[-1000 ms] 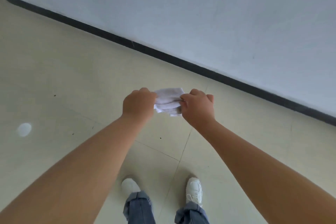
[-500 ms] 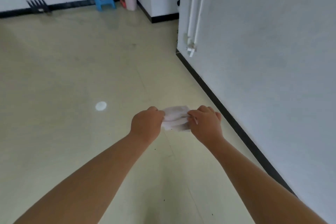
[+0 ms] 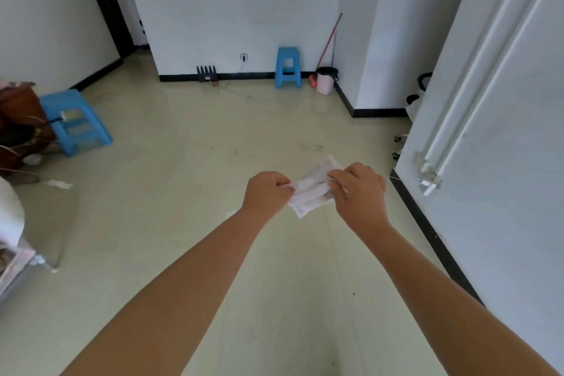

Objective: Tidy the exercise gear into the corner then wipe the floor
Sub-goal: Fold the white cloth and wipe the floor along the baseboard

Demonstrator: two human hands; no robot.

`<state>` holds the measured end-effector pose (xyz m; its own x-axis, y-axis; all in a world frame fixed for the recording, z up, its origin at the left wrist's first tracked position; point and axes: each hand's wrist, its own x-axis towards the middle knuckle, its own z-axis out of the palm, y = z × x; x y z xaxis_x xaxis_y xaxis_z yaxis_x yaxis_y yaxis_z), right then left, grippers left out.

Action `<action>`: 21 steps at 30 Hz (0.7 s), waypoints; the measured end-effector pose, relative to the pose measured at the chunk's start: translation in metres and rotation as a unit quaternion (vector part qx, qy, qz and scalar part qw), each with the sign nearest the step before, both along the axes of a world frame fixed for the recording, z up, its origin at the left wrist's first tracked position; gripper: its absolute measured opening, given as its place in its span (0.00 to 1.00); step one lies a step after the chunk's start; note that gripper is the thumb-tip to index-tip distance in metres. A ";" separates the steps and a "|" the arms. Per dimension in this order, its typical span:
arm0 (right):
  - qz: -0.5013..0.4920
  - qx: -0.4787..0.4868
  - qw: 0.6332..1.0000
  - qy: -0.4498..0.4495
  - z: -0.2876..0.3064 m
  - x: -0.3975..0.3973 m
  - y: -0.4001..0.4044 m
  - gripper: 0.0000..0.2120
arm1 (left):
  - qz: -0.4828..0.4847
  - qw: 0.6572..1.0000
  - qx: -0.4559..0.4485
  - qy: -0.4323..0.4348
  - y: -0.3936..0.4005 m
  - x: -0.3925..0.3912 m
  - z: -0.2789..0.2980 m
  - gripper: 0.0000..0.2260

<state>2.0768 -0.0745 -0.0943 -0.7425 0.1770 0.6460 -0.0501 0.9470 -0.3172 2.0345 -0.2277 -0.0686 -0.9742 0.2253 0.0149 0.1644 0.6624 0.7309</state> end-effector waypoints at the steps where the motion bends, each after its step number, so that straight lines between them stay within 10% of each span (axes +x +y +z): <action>1: 0.008 0.014 1.000 0.024 0.004 -0.025 0.000 0.05 | 0.012 1.000 0.013 -0.018 0.002 -0.024 0.005 0.07; 21: 0.099 0.047 0.987 0.119 0.022 -0.569 0.041 0.13 | 0.197 0.873 0.340 -0.288 0.035 -0.547 0.036 0.14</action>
<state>1.5073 -0.0335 -0.0721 -0.5816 -0.0245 0.8131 -0.2991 0.9360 -0.1858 1.4871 -0.1928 -0.0322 -0.8643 0.0005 -0.5030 -0.5028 -0.0340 0.8638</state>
